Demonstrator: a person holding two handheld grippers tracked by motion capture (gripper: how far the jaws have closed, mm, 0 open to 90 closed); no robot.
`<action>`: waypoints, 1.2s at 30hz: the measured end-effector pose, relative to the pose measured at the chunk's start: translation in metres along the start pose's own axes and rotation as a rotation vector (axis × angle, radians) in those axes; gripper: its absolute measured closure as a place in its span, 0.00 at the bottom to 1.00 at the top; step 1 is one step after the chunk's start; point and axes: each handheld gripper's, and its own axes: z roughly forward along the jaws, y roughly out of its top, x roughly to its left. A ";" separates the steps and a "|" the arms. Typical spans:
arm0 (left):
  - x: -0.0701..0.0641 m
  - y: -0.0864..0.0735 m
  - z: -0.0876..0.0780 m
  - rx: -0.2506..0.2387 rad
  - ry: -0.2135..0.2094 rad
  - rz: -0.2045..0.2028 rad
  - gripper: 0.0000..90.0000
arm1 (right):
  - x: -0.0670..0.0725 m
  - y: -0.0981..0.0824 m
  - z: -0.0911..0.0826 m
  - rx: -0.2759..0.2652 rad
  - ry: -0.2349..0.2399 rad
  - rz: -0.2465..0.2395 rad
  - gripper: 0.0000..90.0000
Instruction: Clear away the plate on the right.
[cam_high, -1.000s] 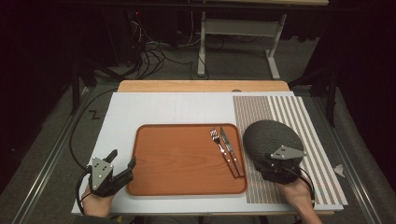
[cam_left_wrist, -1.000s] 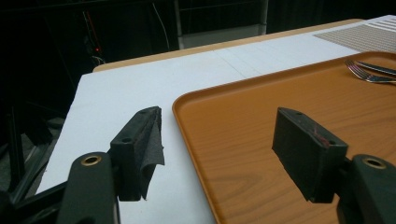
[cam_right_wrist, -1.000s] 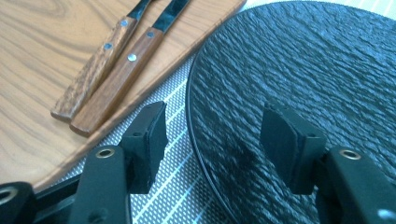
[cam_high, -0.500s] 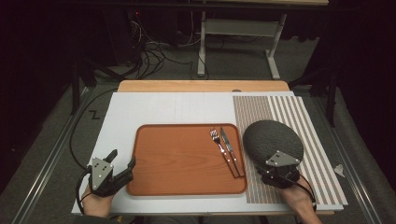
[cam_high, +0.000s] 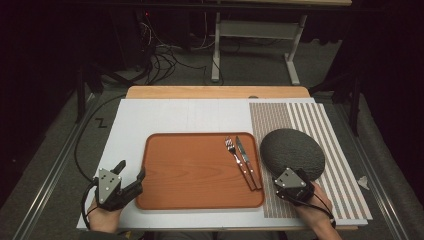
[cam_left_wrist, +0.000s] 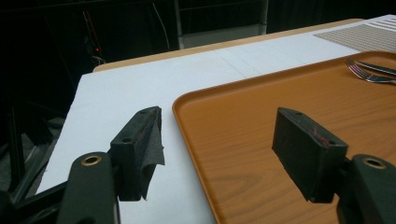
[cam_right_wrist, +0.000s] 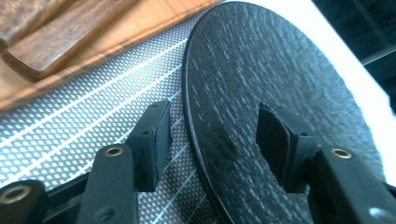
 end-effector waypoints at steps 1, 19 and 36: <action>0.000 0.000 0.000 0.000 0.000 0.000 0.37 | 0.002 0.000 0.000 0.002 -0.015 -0.013 0.54; 0.000 0.000 0.000 0.001 0.000 -0.003 0.37 | 0.022 0.006 0.008 0.023 -0.194 -0.207 0.63; 0.000 0.000 0.000 0.002 -0.002 0.002 0.37 | 0.029 0.013 0.016 0.075 -0.259 -0.253 0.70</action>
